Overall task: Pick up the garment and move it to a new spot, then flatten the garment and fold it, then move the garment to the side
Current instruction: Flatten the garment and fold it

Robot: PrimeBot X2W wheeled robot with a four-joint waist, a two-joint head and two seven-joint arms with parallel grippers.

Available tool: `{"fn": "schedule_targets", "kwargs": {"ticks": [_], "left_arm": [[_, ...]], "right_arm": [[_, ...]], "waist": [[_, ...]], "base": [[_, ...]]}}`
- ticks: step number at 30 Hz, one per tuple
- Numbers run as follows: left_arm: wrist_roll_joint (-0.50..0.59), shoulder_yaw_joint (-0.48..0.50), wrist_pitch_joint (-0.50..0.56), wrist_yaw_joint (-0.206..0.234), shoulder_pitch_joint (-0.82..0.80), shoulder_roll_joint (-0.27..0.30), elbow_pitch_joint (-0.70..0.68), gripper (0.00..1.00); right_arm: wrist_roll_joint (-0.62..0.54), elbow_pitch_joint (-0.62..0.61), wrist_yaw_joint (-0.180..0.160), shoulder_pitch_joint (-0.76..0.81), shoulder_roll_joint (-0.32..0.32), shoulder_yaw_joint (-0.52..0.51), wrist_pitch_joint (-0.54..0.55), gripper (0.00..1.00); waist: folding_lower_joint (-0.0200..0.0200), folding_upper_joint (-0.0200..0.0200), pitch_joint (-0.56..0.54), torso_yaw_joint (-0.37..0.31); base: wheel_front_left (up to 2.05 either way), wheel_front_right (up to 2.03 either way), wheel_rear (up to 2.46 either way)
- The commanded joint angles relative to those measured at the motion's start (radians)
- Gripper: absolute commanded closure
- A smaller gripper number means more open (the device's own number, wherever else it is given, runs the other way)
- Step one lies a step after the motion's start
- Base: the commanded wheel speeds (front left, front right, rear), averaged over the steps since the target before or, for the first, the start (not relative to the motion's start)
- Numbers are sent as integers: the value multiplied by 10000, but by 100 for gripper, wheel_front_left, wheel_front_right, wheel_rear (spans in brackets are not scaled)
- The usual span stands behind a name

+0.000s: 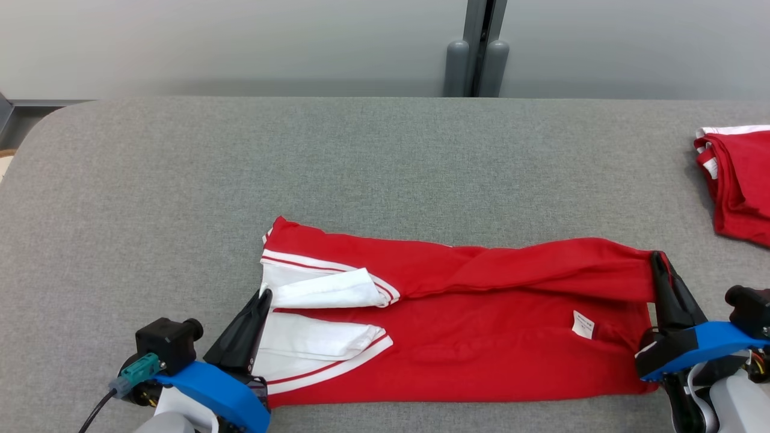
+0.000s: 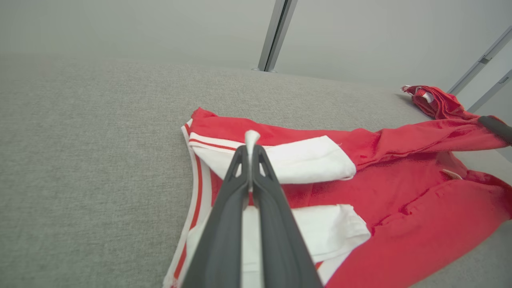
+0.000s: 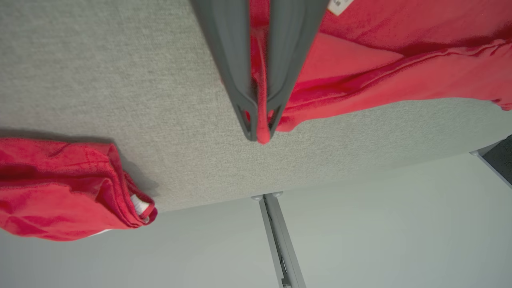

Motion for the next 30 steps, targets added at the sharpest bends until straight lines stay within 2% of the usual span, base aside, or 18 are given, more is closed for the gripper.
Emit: {"fn": "schedule_targets", "kwargs": {"ticks": [1, 3, 6, 11, 14, 19, 21, 25, 30], "left_arm": [[170, 219, -42, 17, 115, -102, 84, 67], [342, 448, -42, 37, 240, -300, 64, 0], [680, 930, -42, 87, 426, -501, -17, 0], [1736, 2495, -42, 149, 826, -1006, -427, 0], [2606, 3565, -42, 234, 1059, -1485, -800, 0], [3994, 5091, -42, 96, 1529, -2321, -1208, 0], [4253, 5358, -41, 63, 1589, -2464, -1251, 0], [5289, 6572, -42, -180, 1930, -3243, -1411, 0], [5895, 7365, -41, -453, 2123, -3782, -1325, 0]], "right_arm": [[29, -220, 1, 252, 47, -121, -46, 0], [41, -358, 1, 431, 83, -212, -46, 0], [9, -667, 1, 614, 135, -373, -46, 0], [-103, -1025, 1, 789, 164, -555, -45, 0], [-211, -675, 1, 754, 181, -524, -23, 0], [-378, 93, 1, 400, 298, -535, 118, 0], [-382, 240, 1, 329, 330, -564, 117, 0], [-425, 993, 1, 65, 496, -562, 201, 0], [-359, 1616, 1, -109, 643, -498, 291, 0]], "waist": [[1, -1, -38, 7], [1, -1, -96, 15], [1, -1, -190, -5], [1, -1, -279, -43], [1, -1, -301, -51], [1, -1, -247, -44], [1, -1, -230, -41], [1, -1, -175, -19], [1, -1, -146, 2]], "base": [[0, 0, 0], [0, 0, 0], [0, 0, 0], [0, 0, 0], [0, 0, 0], [0, 0, 0], [0, 0, 0], [0, 0, 0], [0, 0, 0]]}}
